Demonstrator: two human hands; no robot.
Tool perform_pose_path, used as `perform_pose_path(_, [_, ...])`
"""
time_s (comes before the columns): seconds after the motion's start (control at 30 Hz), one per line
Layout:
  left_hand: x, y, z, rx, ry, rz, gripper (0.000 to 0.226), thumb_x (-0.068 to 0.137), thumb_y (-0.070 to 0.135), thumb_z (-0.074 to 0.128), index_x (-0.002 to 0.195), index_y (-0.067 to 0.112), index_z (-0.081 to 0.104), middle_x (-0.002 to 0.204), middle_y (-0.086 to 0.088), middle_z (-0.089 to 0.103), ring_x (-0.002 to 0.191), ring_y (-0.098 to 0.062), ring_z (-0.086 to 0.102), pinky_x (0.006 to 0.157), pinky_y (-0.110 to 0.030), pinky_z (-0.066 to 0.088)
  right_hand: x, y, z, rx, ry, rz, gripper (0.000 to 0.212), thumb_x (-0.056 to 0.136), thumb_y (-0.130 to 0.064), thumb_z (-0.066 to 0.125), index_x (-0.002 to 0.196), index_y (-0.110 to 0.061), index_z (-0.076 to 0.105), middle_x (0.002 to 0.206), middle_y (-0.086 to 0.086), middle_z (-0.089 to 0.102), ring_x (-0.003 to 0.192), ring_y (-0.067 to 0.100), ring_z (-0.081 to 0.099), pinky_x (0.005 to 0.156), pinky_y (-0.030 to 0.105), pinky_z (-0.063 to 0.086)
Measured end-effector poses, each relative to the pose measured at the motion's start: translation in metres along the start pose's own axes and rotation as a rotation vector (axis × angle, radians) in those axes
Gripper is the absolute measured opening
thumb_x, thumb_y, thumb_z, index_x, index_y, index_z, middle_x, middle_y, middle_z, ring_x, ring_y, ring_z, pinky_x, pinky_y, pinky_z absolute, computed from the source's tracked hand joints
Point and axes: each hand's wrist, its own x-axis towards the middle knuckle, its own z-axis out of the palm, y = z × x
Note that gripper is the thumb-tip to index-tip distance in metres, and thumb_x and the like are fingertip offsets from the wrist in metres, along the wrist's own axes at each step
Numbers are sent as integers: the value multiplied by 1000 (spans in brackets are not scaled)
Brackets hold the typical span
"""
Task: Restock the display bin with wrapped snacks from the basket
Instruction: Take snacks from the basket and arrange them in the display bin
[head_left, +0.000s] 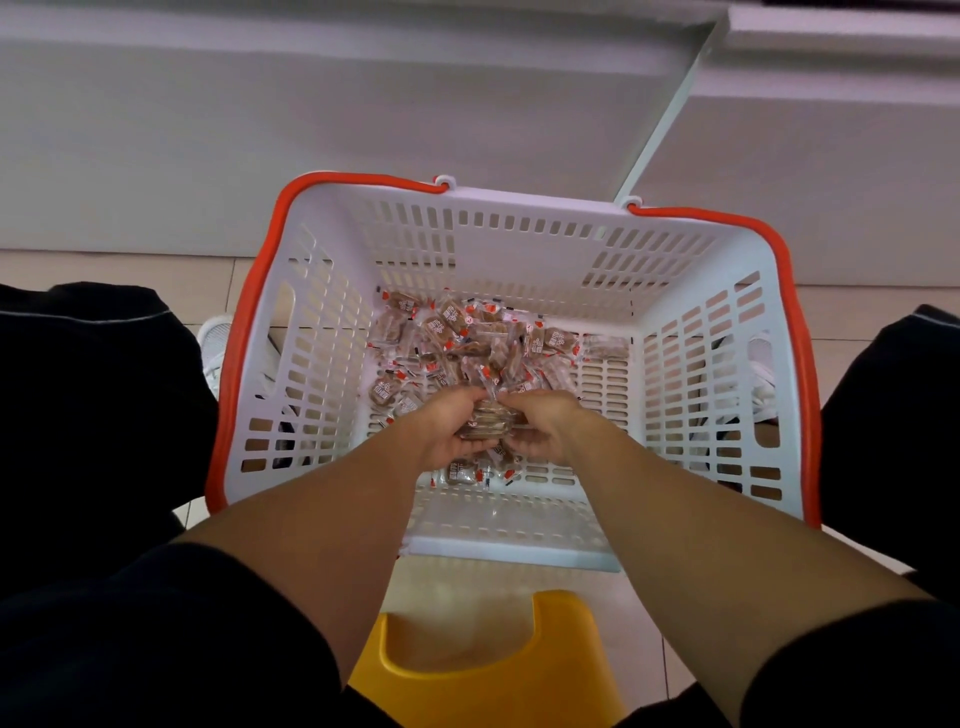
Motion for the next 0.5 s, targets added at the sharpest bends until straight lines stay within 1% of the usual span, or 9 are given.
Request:
perform_pose_path(0.07, [-5,5,1,-10,19,33,23,103,18,43,108,4,60,90,-12,71,69,-17,70,54,-25,57,-7,-5,-5,-23,-7,-99,18,95,-24,66,98,-7,66,90,11,71,74,22,70,55,28,58])
perform_pose_path(0.13, [-14,16,2,-53,41,75,24,104,20,41,107,5,59,84,-11,71,66,-17,69,49,-25,56,-22,-16,-9,-82,-23,-274,23,98,-32,60,100,-11,69,95,8,73,80,23,72,66,34,62])
perform_pose_path(0.17, [-20,23,2,-70,43,91,24,105,22,41,108,6,59,79,-10,72,63,-17,68,46,-24,55,-34,-23,-11,-151,-44,-370,24,96,-35,61,101,-14,71,96,5,73,83,23,73,71,37,63])
perform_pose_path(0.2, [-26,30,2,-86,38,105,24,104,22,41,108,6,58,76,-9,72,59,-16,69,44,-24,53,-48,-31,-14,-262,-71,-464,22,92,-37,68,103,-18,71,98,3,74,87,23,73,76,38,62])
perform_pose_path(0.23, [-33,38,2,-109,34,114,24,104,22,40,108,5,57,77,-11,72,56,-17,69,42,-24,52,-61,-39,-16,-400,-94,-544,26,84,-34,76,107,-21,71,102,1,73,90,21,72,80,37,61])
perform_pose_path(0.3, [-48,56,4,-166,41,130,25,105,20,39,108,2,54,81,-16,71,51,-21,69,39,-24,51,-86,-56,-18,-626,-123,-657,47,71,-18,88,115,-21,69,109,1,71,95,20,70,84,35,59])
perform_pose_path(0.33, [-57,66,6,-175,47,150,24,104,19,37,104,1,54,76,-16,72,49,-21,69,38,-24,50,-97,-63,-18,-661,-126,-707,54,69,-9,88,118,-17,68,111,4,70,95,20,70,85,35,59])
perform_pose_path(0.4, [-80,90,11,-149,46,202,24,104,16,35,96,3,54,63,-12,71,44,-19,67,36,-24,49,-122,-76,-15,-648,-100,-836,52,70,-1,86,118,-10,68,108,6,72,89,19,71,81,33,60])
perform_pose_path(0.5, [-130,128,20,-47,2,275,24,102,23,34,97,9,53,70,-10,66,39,-17,62,33,-21,45,-162,-95,-8,-602,-53,-995,45,72,-3,86,113,-11,69,102,5,71,80,21,68,76,38,58])
